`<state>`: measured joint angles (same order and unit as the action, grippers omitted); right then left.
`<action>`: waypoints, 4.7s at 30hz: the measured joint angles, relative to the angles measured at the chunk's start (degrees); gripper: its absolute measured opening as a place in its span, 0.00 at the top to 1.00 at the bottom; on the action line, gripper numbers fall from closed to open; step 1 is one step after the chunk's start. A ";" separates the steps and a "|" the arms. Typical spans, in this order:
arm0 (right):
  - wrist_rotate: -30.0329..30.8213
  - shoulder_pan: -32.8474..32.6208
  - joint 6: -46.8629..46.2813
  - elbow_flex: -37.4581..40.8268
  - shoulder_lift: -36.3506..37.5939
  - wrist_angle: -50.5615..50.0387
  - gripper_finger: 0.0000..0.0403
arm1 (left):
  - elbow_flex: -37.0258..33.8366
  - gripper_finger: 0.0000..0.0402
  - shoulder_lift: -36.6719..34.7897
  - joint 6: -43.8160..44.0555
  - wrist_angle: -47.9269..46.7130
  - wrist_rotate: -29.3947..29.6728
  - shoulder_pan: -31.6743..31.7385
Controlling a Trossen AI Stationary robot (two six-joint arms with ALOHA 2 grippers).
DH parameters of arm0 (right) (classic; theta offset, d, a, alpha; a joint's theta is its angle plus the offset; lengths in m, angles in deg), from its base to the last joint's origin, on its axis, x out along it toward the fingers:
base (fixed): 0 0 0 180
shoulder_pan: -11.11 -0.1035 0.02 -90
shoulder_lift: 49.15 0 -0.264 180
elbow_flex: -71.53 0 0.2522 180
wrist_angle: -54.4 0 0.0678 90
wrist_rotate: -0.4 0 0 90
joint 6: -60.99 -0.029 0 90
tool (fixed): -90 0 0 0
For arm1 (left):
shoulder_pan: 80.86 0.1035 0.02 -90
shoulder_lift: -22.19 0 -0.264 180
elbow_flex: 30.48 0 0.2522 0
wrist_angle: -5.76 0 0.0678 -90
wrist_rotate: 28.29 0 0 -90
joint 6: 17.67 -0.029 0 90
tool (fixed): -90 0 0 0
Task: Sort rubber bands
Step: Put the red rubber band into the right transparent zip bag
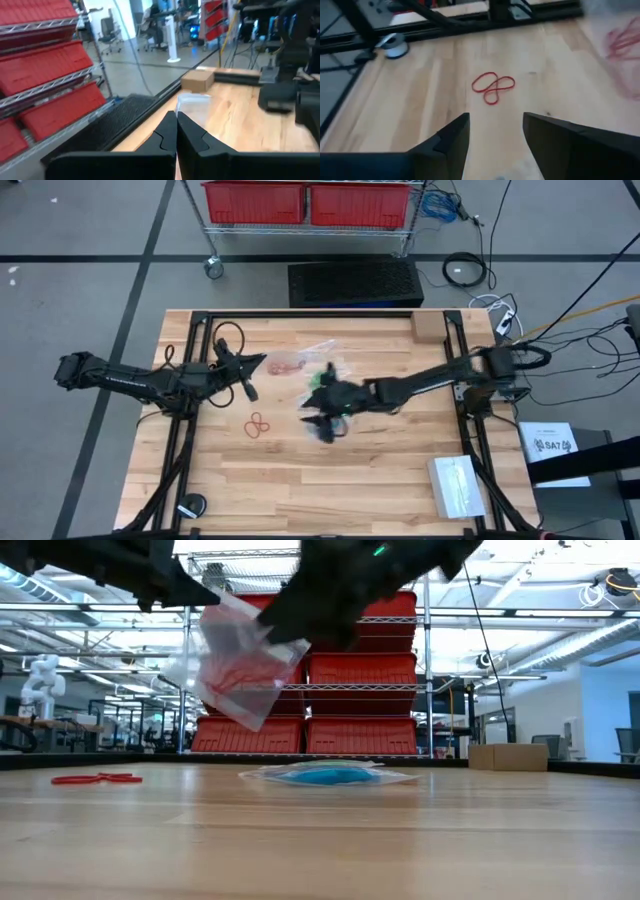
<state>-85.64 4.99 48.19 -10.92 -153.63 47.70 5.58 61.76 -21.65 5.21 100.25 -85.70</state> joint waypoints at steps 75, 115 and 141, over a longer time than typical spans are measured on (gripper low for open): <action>6.11 0.57 18.06 -54.75 -33.80 -38.98 1.00 | -0.04 1.00 -8.23 4.76 -11.15 3.52 -0.05; 33.51 2.85 38.11 -54.60 -17.66 -47.68 1.00 | -0.04 1.00 -8.21 6.00 -9.12 -6.88 -0.06; 10.19 8.05 31.80 -54.60 -19.67 -47.23 1.00 | -0.04 1.00 -8.19 6.60 -8.63 -6.88 -0.04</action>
<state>-75.45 13.04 79.99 -65.52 -173.30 0.47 5.54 53.57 -15.06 -3.41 93.37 -85.74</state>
